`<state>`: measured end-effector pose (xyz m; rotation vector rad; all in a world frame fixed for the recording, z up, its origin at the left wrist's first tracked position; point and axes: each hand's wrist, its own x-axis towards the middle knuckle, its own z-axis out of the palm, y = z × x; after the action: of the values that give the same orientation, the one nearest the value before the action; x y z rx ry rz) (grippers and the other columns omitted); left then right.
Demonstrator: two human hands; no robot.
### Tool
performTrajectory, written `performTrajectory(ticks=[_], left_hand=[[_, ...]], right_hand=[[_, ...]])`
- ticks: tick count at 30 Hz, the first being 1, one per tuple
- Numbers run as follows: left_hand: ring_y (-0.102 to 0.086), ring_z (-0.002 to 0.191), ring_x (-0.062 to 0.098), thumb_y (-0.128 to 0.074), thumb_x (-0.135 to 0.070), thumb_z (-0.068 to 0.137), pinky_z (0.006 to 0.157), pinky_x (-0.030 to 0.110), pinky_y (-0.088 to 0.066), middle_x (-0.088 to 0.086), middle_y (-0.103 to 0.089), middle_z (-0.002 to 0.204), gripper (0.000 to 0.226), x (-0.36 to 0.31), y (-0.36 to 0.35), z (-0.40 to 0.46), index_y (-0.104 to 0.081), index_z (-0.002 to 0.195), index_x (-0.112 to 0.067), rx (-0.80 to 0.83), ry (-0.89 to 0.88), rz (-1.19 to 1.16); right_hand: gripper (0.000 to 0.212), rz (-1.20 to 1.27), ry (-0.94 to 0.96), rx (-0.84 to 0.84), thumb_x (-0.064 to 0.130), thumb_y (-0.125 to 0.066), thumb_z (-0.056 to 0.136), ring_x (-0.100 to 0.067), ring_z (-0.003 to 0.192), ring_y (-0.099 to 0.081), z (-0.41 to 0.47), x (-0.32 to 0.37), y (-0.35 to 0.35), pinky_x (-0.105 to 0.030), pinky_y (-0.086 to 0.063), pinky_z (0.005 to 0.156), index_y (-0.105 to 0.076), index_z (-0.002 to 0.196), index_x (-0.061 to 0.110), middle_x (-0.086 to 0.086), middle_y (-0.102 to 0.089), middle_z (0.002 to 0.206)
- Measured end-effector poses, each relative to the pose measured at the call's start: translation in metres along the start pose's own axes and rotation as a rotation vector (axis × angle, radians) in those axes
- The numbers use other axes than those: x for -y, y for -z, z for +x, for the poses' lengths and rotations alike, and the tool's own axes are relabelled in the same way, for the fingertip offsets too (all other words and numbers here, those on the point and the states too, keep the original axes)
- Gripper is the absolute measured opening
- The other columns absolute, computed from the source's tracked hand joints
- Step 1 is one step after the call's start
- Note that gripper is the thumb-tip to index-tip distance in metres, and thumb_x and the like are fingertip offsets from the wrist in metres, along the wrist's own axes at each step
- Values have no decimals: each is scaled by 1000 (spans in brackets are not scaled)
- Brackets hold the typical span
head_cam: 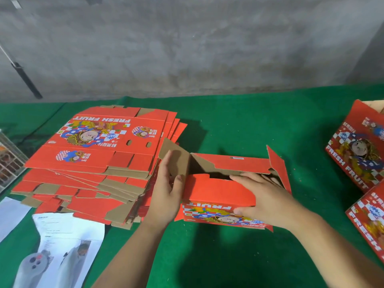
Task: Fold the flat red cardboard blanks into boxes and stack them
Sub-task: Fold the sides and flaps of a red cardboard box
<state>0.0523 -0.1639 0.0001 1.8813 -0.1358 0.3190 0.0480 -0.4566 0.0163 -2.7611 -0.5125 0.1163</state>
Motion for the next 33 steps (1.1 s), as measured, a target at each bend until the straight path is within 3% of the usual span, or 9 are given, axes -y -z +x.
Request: performTrajectory(ticks=[6,11,14,16,20,22,25,29,33], left_hand=[[-52,139,8,-54,6,98,115,22,-38,-14,-47,156,112,-5,-2,-8,23,158,-49,46,-8,26],[-51,119,25,-55,-2,88,105,41,-42,-5,-48,153,77,-4,-11,-8,-37,161,-23,141,-343,563],[-45,118,26,-61,-20,96,104,45,-39,-6,-49,153,56,-2,-22,-13,-53,151,-23,204,-348,686],[-40,123,23,-56,-32,97,104,41,-32,-11,-46,154,54,-1,-23,-11,-53,151,-29,218,-321,734],[-27,136,21,-43,-50,97,114,42,-24,-13,-32,161,56,2,-18,3,-45,152,-42,261,-235,766],[-19,144,24,-40,-54,96,121,45,-20,-7,-23,165,57,3,-17,6,-43,152,-45,287,-200,737],[-6,151,16,-45,-62,98,123,42,-15,-9,-3,168,53,2,-20,8,-47,149,-49,323,-90,560],[-23,145,28,-33,-72,94,120,43,-27,-10,-3,165,71,-3,-27,19,-22,161,-50,339,34,646],[-42,131,37,-39,-69,99,112,45,-37,6,-22,150,77,-4,-31,37,-4,163,-46,289,4,855]], right_hand=[[94,172,-122,-198,69,-56,88,-33,118,-67,5,9,-1,-57,-45,106,12,152,64,30,31,162],[90,25,-160,-193,57,-53,94,-36,121,-64,19,20,-16,-56,-40,109,11,157,54,14,44,159],[86,2,-190,-196,54,-51,98,-31,155,-22,23,22,-17,-55,-35,116,9,160,47,12,48,157],[78,-32,-195,-184,47,-52,100,-28,159,-8,19,26,-10,-51,-39,114,-7,163,40,9,40,163],[32,-39,70,-765,24,-59,93,-30,133,-53,-15,18,-4,-45,-42,109,-68,124,21,0,-52,153],[42,-19,-113,-913,34,-58,90,-34,134,-48,-30,1,-9,-50,-32,112,-63,130,20,-7,-52,148],[62,290,-373,-606,56,-44,100,-28,146,-34,-38,-14,-20,-50,-30,116,-42,155,27,0,-31,162],[57,440,-300,-629,49,-47,98,-1,131,-42,-34,-22,-30,-39,-41,107,-44,152,31,17,-35,148],[42,452,-302,-693,29,-59,99,-5,131,-45,-25,-26,-37,-34,-36,109,-57,140,22,17,-35,141]])
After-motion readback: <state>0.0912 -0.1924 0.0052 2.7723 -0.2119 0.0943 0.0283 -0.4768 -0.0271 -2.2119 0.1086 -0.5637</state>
